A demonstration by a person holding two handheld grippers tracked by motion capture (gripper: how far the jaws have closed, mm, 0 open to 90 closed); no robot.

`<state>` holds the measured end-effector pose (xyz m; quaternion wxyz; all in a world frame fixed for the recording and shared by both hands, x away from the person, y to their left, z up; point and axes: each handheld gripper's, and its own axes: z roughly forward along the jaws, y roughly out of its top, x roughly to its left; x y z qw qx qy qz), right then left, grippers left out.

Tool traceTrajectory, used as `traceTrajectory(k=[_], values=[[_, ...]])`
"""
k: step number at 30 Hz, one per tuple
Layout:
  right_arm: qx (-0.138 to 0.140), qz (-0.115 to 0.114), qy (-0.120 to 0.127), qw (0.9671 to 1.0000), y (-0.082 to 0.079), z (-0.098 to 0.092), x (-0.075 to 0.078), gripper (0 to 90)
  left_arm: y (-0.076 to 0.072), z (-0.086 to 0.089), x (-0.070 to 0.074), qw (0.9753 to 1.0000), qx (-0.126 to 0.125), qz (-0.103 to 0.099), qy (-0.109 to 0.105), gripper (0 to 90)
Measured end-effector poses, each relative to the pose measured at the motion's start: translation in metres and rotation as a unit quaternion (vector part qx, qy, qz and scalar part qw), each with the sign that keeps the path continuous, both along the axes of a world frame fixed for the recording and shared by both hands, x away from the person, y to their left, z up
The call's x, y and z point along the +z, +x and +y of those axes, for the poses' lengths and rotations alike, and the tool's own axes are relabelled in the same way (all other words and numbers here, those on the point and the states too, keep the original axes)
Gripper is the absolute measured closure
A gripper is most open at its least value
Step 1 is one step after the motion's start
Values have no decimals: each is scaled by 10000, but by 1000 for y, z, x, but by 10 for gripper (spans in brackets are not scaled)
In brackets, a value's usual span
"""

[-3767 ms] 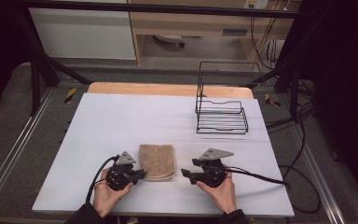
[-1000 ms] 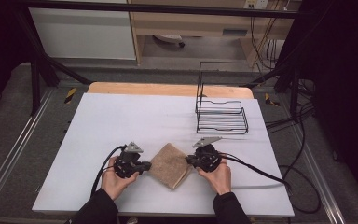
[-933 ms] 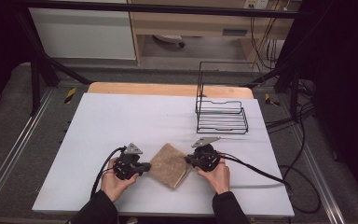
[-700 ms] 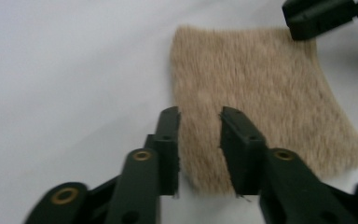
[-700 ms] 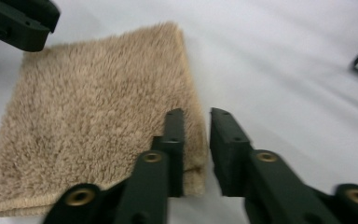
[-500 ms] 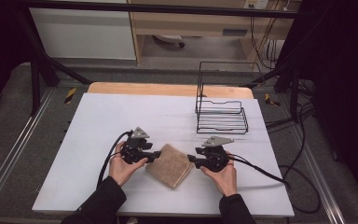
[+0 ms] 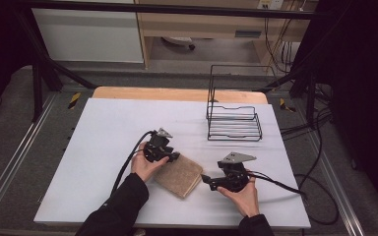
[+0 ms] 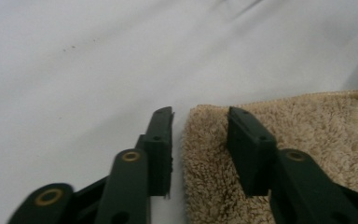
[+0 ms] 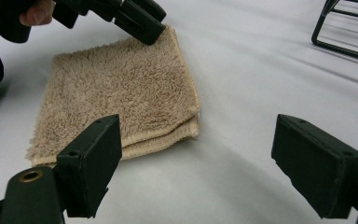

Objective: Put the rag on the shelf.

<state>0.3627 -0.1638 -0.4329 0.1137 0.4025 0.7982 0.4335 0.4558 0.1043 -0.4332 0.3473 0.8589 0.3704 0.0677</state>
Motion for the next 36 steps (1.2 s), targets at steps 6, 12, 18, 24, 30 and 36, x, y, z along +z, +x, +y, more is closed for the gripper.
traceTrajectory(k=[6,12,18,24,30,36], values=[[-260,40,192,9995,2,3,-1,133,4,1,-6,9996,-140,246,-71,730],[-523,359,261,9976,11,10,-6,170,1,1,-4,9994,-171,287,-1,831],[-744,549,394,9949,17,16,-13,349,-1,1,-6,9995,-270,163,54,837],[-789,611,166,9949,19,31,-16,482,-4,3,-10,9995,-305,20,-54,832],[-901,835,182,9923,19,36,-18,628,-4,3,-9,9994,-340,-22,2,831],[-1112,1054,302,9877,19,39,-20,704,-3,3,-9,9994,-341,33,-20,831]])
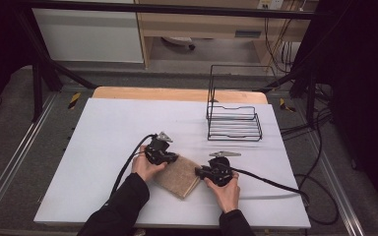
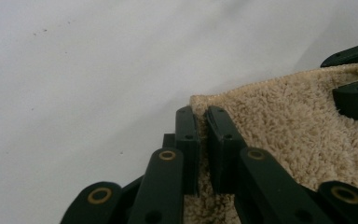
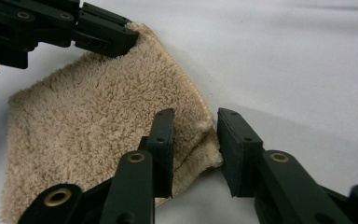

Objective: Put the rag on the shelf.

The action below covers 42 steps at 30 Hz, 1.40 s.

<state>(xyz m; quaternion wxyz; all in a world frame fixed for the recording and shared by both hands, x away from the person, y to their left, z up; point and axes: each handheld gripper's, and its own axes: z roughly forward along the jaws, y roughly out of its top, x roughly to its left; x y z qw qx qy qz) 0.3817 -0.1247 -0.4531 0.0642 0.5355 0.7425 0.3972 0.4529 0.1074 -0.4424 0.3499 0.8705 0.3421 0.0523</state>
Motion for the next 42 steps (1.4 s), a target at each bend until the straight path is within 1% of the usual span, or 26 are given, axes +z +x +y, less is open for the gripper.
traceTrajectory(k=[3,5,7,10,13,15,18,19,21,23,24,27,30,32,33,34,35,36,38,41,42], values=[[-92,89,90,9999,1,1,0,783,0,0,0,10000,20,3,-2,835],[-116,89,148,9998,3,0,1,828,-1,-1,0,10000,52,3,-6,839],[-116,130,211,9996,3,0,2,850,-1,0,1,10000,58,8,-14,843],[-110,126,281,9995,3,-1,4,860,-1,1,2,9999,91,28,-68,851],[-72,55,352,9993,2,-2,6,863,-3,4,7,9999,106,-10,-91,854],[-37,-12,412,9991,1,-2,8,864,-5,8,13,9997,118,-50,-210,855],[63,-170,516,9985,-2,-5,14,865,-9,14,22,9991,118,-110,-387,855],[100,-215,553,9982,-2,-5,16,865,-11,16,25,9990,112,-132,-419,855],[172,-325,537,9979,-4,-6,21,865,-15,18,29,9985,138,-191,-486,856],[223,-426,530,9974,-5,-4,24,865,-17,21,32,9986,136,-233,-465,856],[246,-424,517,9975,-5,-3,25,865,-18,21,33,9986,150,-232,-456,856],[248,-302,456,9982,-2,1,20,861,-18,23,28,9991,151,-203,-334,856],[261,-193,334,9989,1,5,12,841,-16,23,18,9995,178,-132,-218,856],[240,-198,201,9993,3,7,7,798,-16,22,14,9997,177,-125,-80,856],[211,-195,132,9995,5,7,5,754,-15,22,12,9997,182,-137,-39,856],[187,-210,56,9996,6,8,3,712,-15,22,10,9997,188,-130,-33,856],[196,-166,-6,9997,8,8,0,676,-15,22,9,9997,193,-119,-26,856],[191,-147,-32,9997,9,9,-1,662,-14,22,9,9998,195,-106,-20,856],[181,-190,-17,9997,10,9,-1,639,-14,22,8,9998,201,-97,-9,856],[204,-131,75,9997,9,11,-2,651,-13,21,6,9997,215,-75,9,855],[226,-127,58,9996,9,12,-2,695,-13,21,6,9997,215,-77,8,856]])
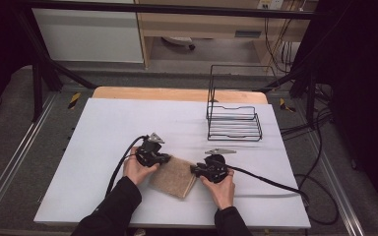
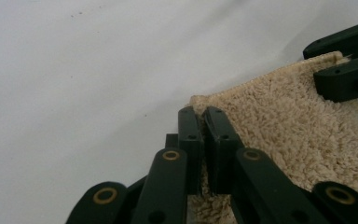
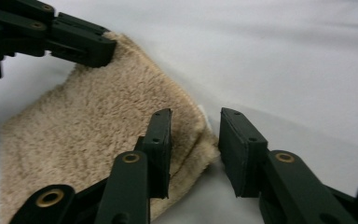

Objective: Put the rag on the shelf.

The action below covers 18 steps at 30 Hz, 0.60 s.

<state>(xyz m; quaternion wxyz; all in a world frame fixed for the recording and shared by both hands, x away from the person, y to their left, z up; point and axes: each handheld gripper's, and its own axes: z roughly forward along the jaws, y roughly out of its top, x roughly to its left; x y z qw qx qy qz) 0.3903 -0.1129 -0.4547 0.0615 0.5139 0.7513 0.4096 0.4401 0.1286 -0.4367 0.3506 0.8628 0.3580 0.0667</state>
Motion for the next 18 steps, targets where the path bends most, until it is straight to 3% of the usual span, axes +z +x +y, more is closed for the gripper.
traceTrajectory(k=[2,4,9,18], values=[[88,141,122,9998,-1,4,-1,763,1,0,-1,10000,12,13,26,855],[18,122,73,9999,-2,7,-1,823,1,1,-2,10000,35,22,-8,855],[-71,219,203,9995,-1,7,-1,854,0,2,-1,10000,39,4,-36,855],[125,-69,457,9989,-4,-2,18,859,-13,14,18,9983,61,-194,-549,856]])
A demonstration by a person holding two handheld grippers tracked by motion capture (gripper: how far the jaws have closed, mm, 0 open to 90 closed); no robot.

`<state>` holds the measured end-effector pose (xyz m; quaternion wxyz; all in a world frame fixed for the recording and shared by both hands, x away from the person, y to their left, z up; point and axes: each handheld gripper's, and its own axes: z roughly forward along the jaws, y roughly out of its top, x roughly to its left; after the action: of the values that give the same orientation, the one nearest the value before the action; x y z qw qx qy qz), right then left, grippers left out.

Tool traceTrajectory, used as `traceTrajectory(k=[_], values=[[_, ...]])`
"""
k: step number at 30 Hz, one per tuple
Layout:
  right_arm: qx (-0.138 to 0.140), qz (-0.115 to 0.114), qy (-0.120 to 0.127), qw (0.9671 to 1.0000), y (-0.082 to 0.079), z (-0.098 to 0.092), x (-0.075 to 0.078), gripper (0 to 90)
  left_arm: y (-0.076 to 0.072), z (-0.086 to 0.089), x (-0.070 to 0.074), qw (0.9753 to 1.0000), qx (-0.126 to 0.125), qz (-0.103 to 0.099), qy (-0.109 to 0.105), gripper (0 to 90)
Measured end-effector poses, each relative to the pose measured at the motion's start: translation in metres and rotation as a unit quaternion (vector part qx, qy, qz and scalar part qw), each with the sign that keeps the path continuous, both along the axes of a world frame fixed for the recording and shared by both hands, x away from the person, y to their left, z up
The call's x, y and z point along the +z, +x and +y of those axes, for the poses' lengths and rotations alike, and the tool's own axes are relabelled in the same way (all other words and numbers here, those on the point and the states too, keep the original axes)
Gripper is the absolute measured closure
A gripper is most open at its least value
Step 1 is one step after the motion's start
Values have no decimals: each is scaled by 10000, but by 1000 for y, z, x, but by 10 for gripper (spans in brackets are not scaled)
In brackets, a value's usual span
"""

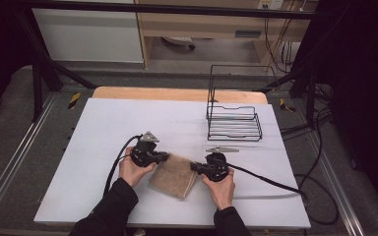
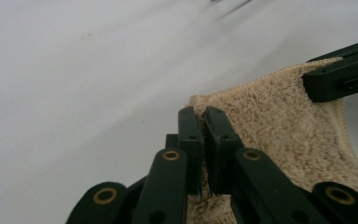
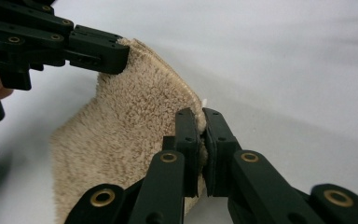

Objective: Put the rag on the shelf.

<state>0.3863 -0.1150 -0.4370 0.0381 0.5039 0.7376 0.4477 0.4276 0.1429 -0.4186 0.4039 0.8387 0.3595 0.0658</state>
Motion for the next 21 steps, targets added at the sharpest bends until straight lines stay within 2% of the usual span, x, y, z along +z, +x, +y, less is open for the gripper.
traceTrajectory(k=[5,11,21], values=[[199,-363,-33,9991,-4,-2,15,859,-10,3,11,9998,34,-181,-110,856],[418,-678,-113,9968,-6,-3,30,859,-23,7,23,9988,70,-410,-276,856],[609,-1213,-177,9906,-15,-11,56,859,-39,5,42,9945,227,-761,-689,856]])
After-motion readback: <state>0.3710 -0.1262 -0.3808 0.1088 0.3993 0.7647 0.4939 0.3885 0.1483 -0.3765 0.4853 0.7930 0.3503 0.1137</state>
